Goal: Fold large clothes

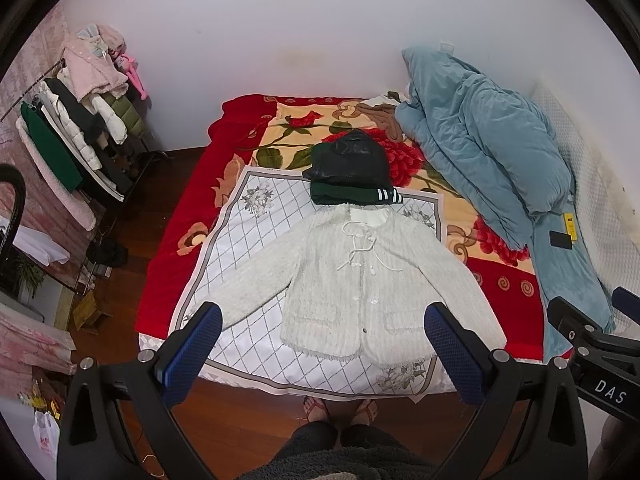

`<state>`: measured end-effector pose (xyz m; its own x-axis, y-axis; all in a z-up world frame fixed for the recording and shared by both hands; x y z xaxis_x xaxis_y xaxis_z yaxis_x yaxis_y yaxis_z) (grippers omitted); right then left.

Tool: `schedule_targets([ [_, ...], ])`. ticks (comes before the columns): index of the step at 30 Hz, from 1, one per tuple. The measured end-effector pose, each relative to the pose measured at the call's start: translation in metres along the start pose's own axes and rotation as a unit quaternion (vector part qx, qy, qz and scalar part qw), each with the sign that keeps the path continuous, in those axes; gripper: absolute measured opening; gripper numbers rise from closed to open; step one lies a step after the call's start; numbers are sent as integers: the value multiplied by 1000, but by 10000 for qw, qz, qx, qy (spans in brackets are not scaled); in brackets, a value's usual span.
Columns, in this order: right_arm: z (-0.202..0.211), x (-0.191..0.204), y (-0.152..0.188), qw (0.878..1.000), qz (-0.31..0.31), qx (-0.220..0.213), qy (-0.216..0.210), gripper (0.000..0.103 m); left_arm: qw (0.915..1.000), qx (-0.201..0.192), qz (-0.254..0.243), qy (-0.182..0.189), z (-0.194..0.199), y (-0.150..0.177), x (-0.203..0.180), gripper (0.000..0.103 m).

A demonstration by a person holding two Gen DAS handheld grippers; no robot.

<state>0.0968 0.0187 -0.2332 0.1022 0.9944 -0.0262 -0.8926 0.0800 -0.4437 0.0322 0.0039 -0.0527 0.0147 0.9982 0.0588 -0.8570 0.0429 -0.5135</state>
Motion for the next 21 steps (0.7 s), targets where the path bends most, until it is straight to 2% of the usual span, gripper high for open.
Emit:
schedule_targets([
  [21, 1, -6, -6, 10000, -3, -34, 10, 103, 10000, -50, -24, 23, 2, -10, -6, 103],
])
Point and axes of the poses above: each gripper's, at about its wrist camera, not at the fingertips, and z roughly against the way its jaws point, x to its left, y to its underside, the point moved 7 cm from there along -z, roughly the way its jaws point, and after that the axes turned 3 degrees about -y, right-handed, at the moved point
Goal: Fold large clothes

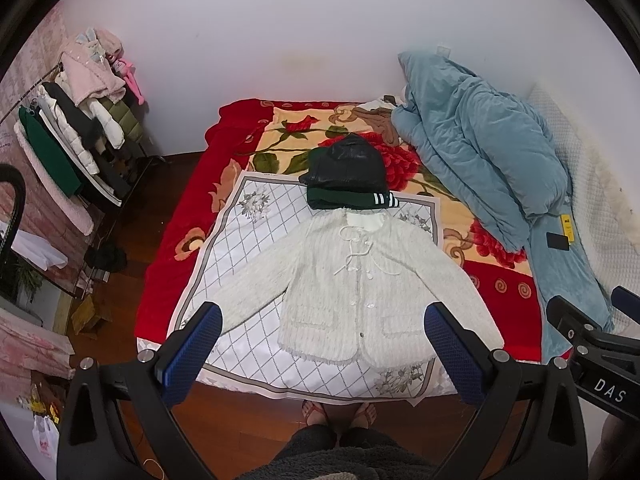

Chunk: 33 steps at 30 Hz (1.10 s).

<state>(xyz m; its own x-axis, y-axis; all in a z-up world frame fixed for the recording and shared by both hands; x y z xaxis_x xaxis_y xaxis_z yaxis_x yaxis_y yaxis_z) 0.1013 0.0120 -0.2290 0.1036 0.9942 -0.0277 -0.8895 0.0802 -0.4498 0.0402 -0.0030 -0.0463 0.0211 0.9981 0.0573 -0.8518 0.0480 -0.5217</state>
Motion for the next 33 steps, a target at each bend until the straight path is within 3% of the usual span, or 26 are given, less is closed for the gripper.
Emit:
schedule_targets([
  [25, 0, 4, -15, 10000, 37, -6, -29, 103, 10000, -31, 22, 11, 4, -6, 2, 103],
  [33, -3, 8, -5, 10000, -42, -37, -39, 103, 9999, -119, -18, 16, -4, -13, 2, 103],
])
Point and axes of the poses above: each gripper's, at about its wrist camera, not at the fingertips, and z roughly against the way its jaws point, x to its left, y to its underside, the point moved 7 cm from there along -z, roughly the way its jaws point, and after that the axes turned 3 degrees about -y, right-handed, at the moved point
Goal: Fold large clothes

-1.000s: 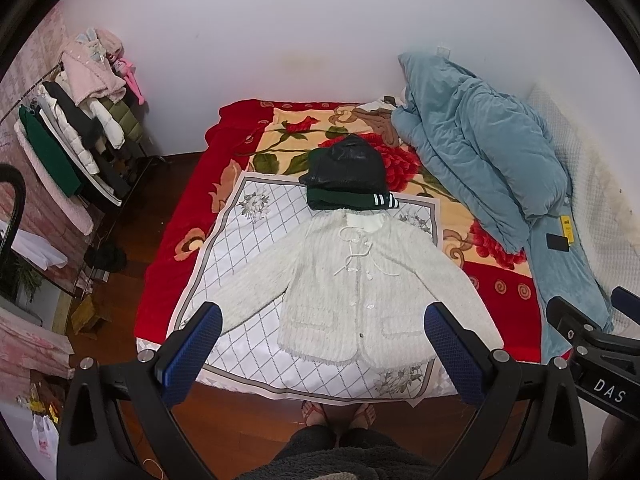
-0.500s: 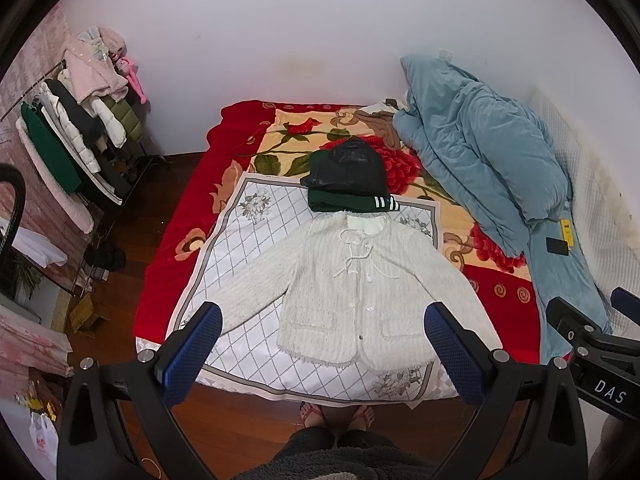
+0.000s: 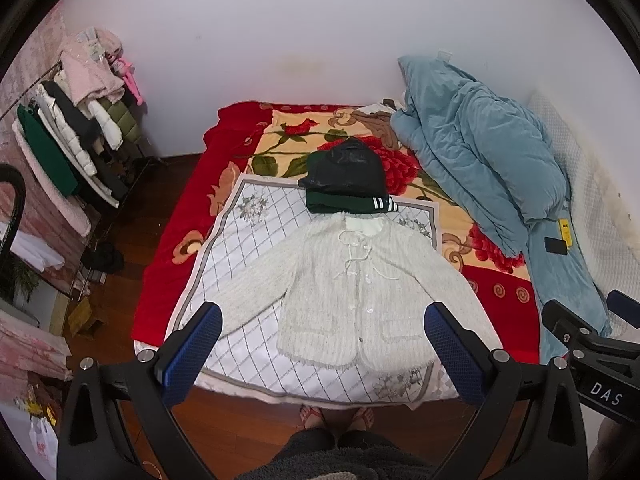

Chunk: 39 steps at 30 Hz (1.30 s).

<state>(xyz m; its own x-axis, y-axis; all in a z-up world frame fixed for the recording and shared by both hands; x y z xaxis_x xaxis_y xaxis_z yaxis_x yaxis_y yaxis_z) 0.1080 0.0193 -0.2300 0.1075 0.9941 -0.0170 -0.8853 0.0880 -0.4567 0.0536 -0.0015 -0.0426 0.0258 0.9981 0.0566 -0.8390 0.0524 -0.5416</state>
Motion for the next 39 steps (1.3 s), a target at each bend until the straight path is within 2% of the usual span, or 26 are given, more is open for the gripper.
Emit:
schedule_targets([
  [2, -12, -5, 0, 9998, -185, -64, -46, 103, 9997, -183, -38, -141, -13, -9, 3, 103],
  [5, -48, -28, 5, 9965, -819, 2, -181, 103, 9979, -447, -176, -442, -48, -21, 4, 103],
  [8, -105, -70, 20, 9867, -1612, 226, -30, 103, 9959, -542, -296, -654, -92, -26, -1, 103],
  [10, -149, -105, 36, 9750, -2172, 456, 62, 98, 9955, -501, -359, -721, -125, -24, -10, 103],
  [12, -201, -143, 65, 9557, -2842, 752, 113, 70, 9946, -341, -454, -868, -168, -17, -26, 103],
  [16, -303, -201, 130, 9132, -3892, 1199, -92, 68, 9928, 148, -596, -1033, -253, 7, -58, 103],
  [18, -363, -226, 167, 8852, -4437, 1357, -349, 68, 9903, 445, -650, -1148, -299, 24, -72, 103],
  [22, -479, -250, 231, 8206, -5391, 1586, -1040, 69, 9834, 1071, -637, -1315, -381, 65, -94, 103],
  [24, -532, -255, 254, 7891, -5798, 1640, -1192, 69, 9785, 1420, -628, -1359, -421, 89, -107, 103],
  [27, -596, -262, 281, 7375, -6458, 1417, -1376, 68, 9739, 1687, -571, -1408, -464, 112, -124, 103],
  [28, -616, -269, 289, 7195, -6693, 1223, -1396, 64, 9724, 1782, -532, -1409, -478, 120, -130, 103],
  [29, -626, -276, 292, 7098, -6837, 1014, -1362, 47, 9712, 1875, -485, -1391, -491, 126, -136, 103],
  [30, -632, -284, 296, 7022, -6964, 802, -1246, 35, 9698, 1969, -446, -1372, -504, 130, -143, 103],
  [32, -628, -298, 294, 6903, -7152, 229, -1065, 29, 9695, 2102, -328, -1213, -522, 135, -157, 103],
  [33, -625, -300, 289, 6916, -7142, 39, -1078, 29, 9707, 2088, -293, -1151, -529, 135, -164, 103],
  [35, -632, -302, 282, 7047, -7019, -121, -1028, 30, 9729, 2015, -313, -1086, -537, 134, -175, 103],
  [36, -641, -300, 282, 7044, -7027, -68, -996, 39, 9735, 1999, -315, -1066, -540, 135, -179, 103],
  [39, -665, -301, 281, 6842, -7223, -224, -977, 48, 9733, 2049, -286, -989, -555, 136, -189, 103],
])
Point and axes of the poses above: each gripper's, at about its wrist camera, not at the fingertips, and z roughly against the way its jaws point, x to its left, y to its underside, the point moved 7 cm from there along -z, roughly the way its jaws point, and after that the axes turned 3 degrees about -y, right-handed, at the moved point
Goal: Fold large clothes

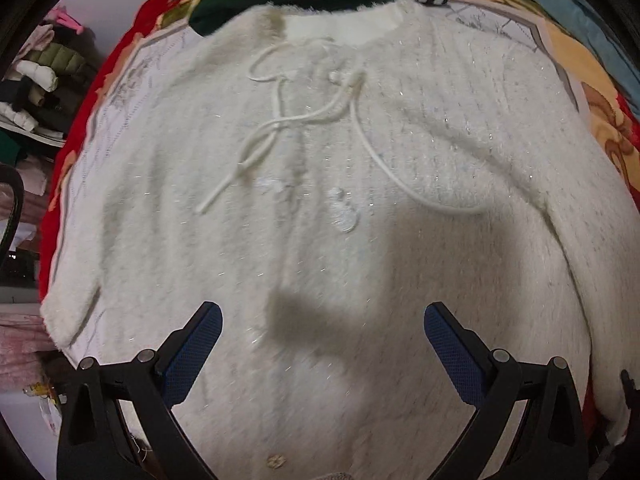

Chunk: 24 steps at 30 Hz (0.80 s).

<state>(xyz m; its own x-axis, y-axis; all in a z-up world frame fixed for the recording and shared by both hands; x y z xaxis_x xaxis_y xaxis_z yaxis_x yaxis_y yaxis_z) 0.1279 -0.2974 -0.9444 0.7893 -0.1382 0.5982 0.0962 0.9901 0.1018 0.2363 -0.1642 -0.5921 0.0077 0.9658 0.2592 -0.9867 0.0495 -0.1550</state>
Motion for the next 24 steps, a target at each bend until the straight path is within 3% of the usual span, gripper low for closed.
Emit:
schedule_targets([
  [1, -1, 5, 1, 9999, -70, -107, 20, 49, 10000, -1, -1, 7, -1, -1, 0, 103],
  [2, -2, 12, 1, 9998, -62, -180, 64, 45, 10000, -50, 12, 16, -4, -8, -3, 103],
  [3, -1, 19, 0, 9995, -80, -310, 35, 15, 9999, -107, 17, 9, -3, -11, -2, 103],
  [6, 17, 50, 2, 9982, 79, -563, -188, 12, 9996, -267, 72, -38, -1, -25, 8, 103],
  [10, 42, 135, 18, 9901, 1163, -727, -298, 11, 9986, -306, 429, -69, 2, -37, 45, 103],
  [14, 55, 238, 75, 9622, 2611, -655, -405, 11, 9963, -238, 796, -223, 0, -48, 88, 103],
  [18, 41, 324, 166, 9175, 3927, -212, -591, 11, 9910, -195, 1276, -346, -2, -48, 139, 103],
  [21, 12, 369, 256, 8654, 4965, 209, -647, 11, 9859, -106, 1622, -406, -7, -42, 173, 103],
  [24, -31, 383, 360, 8022, 5895, 766, -553, 11, 9798, 11, 1933, -508, -19, -29, 205, 103],
])
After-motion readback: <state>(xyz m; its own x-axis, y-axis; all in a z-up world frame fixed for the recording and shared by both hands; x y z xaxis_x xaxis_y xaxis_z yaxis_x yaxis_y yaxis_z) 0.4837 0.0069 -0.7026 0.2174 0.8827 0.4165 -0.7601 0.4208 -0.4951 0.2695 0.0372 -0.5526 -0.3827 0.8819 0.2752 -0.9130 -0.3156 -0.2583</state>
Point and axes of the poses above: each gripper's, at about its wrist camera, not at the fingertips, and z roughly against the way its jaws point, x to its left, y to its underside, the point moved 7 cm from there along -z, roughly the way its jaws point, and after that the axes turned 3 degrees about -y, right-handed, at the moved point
